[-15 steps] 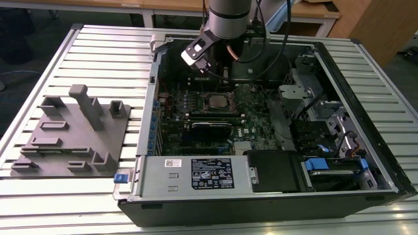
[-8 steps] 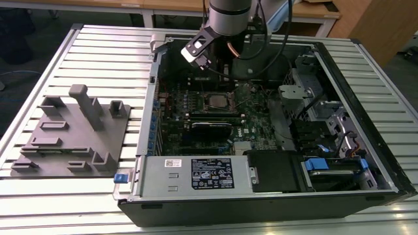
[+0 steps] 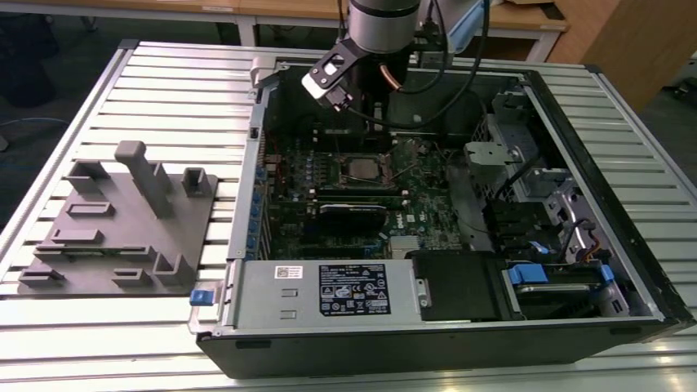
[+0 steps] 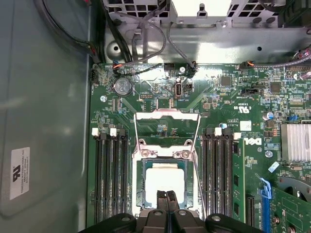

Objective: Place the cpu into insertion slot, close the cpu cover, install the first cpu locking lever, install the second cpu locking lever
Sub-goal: 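Close the cpu cover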

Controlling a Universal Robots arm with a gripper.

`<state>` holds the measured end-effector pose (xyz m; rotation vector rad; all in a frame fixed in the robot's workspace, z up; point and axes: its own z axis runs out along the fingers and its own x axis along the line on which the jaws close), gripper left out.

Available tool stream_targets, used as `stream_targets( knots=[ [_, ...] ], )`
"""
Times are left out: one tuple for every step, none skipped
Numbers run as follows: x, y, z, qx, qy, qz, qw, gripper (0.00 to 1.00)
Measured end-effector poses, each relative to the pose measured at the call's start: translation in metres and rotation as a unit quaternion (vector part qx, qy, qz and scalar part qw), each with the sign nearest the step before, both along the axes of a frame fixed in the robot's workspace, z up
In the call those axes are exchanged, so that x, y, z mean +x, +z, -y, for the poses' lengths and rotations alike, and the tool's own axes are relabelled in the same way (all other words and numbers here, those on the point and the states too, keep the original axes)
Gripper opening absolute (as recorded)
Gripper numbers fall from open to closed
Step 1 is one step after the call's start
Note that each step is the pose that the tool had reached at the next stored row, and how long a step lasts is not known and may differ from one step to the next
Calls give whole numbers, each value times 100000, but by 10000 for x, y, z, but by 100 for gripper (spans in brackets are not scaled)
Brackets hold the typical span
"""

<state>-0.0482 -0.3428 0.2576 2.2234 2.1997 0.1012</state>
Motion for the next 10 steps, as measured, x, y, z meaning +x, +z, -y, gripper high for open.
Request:
stream_targets(
  knots=[
    [0, 0, 0, 7, 2, 3, 100000, 11],
    [0, 1, 0, -3, 2, -1, 100000, 11],
    [0, 2, 0, -10, 1, -7, 100000, 11],
    [0, 2, 0, -6, -1, -3, 100000, 11],
    [0, 2, 0, -7, 0, -5, 100000, 11],
    [0, 3, 0, -9, -1, -4, 100000, 11],
    [1, 3, 0, -12, 3, -7, 100000, 11],
    [5, 3, 1, -14, 8, -12, 100000, 11],
    [11, 4, 1, -21, 6, -13, 100000, 11],
    [17, 4, 1, -19, -1, -12, 100000, 11]
  ],
)
